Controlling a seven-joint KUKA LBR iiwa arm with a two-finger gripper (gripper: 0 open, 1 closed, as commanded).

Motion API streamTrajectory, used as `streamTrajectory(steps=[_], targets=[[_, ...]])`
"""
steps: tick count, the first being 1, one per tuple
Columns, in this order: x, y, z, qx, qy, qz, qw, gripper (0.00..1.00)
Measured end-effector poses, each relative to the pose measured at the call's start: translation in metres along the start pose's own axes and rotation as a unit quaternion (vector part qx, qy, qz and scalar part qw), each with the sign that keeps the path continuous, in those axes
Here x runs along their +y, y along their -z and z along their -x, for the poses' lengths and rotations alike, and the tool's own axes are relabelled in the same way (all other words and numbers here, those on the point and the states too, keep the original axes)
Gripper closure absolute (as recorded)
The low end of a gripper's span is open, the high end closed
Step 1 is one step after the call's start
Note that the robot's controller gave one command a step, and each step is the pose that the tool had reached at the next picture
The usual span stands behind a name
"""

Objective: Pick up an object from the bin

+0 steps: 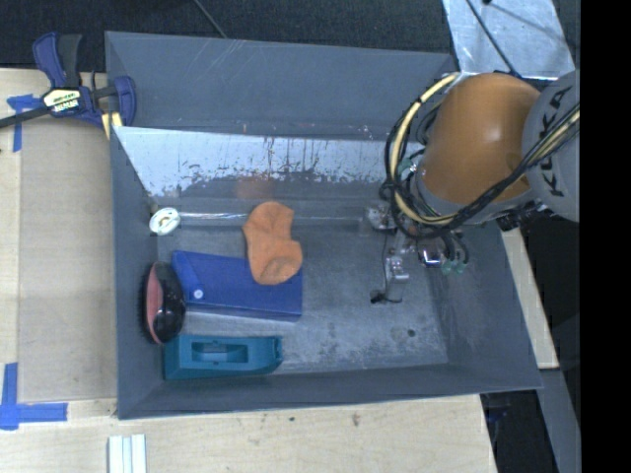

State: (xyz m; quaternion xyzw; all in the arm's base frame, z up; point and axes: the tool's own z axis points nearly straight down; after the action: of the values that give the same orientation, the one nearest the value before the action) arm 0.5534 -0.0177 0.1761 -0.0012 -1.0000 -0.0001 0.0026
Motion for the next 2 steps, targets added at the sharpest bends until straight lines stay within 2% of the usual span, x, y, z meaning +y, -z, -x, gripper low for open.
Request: streamTrajectory(steps=[1,2], targets=[[0.000,0.005,0.002,-0.0043,0.000,0.000,1.0000,0.00],[0.057,-0.037,-0.004,-0.0058,-0.007,0.000,1.0000,0.00]])
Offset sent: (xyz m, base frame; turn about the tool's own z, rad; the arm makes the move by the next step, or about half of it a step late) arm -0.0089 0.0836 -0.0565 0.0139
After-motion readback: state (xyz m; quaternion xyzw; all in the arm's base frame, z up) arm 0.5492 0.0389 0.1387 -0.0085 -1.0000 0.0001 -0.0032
